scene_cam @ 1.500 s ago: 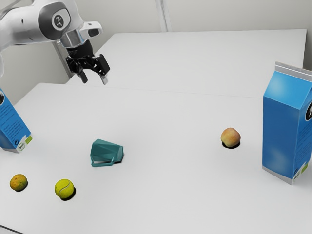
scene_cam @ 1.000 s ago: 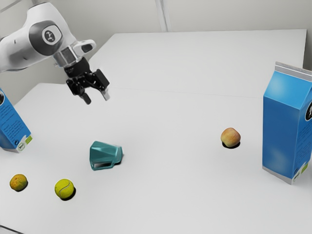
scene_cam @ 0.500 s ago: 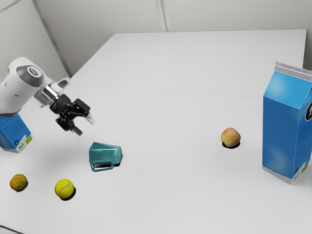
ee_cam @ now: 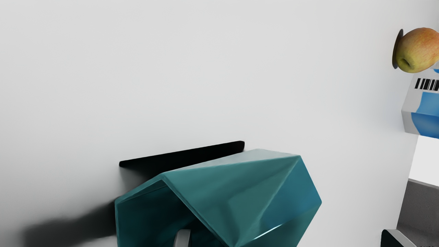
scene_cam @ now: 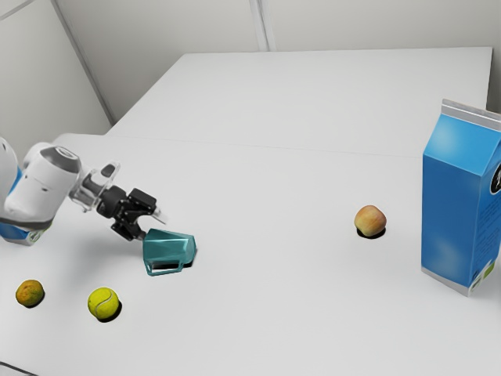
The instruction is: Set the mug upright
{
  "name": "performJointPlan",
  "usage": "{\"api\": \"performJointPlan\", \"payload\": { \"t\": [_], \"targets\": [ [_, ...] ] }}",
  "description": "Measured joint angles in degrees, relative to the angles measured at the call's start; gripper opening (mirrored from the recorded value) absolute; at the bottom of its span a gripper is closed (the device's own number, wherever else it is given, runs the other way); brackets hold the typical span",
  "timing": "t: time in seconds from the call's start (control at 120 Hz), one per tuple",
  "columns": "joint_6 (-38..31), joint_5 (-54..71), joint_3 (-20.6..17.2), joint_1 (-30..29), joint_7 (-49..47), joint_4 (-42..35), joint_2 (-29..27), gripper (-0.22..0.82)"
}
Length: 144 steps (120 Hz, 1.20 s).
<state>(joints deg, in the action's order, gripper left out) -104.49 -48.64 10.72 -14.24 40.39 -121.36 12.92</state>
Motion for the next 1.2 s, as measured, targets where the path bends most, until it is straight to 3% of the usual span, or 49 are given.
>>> {"api": "performJointPlan", "payload": {
  "t": [0.133,0.325,0.492,0.7,0.883,1.0,1.2],
  "targets": [
    [1.4,-3.4,0.0,0.0,3.7,-1.6,0.0,0.58],
    [2.5,-5.6,0.0,0.0,8.0,-2.7,-0.1,0.12],
    [2.8,-5.7,-0.1,0.0,10.6,-2.1,-0.4,-0.07],
    [1.8,-5.3,-0.3,0.0,12.9,-1.8,-0.6,-0.14],
    [1.2,-4.7,-0.7,0.6,13.7,-1.8,-4.4,-0.17],
    [-0.1,1.6,-3.5,1.2,11.6,0.0,-7.1,-0.18],
    [-2.8,22.6,-10.0,2.9,3.7,8.6,-8.0,-0.18]
  ]
}}
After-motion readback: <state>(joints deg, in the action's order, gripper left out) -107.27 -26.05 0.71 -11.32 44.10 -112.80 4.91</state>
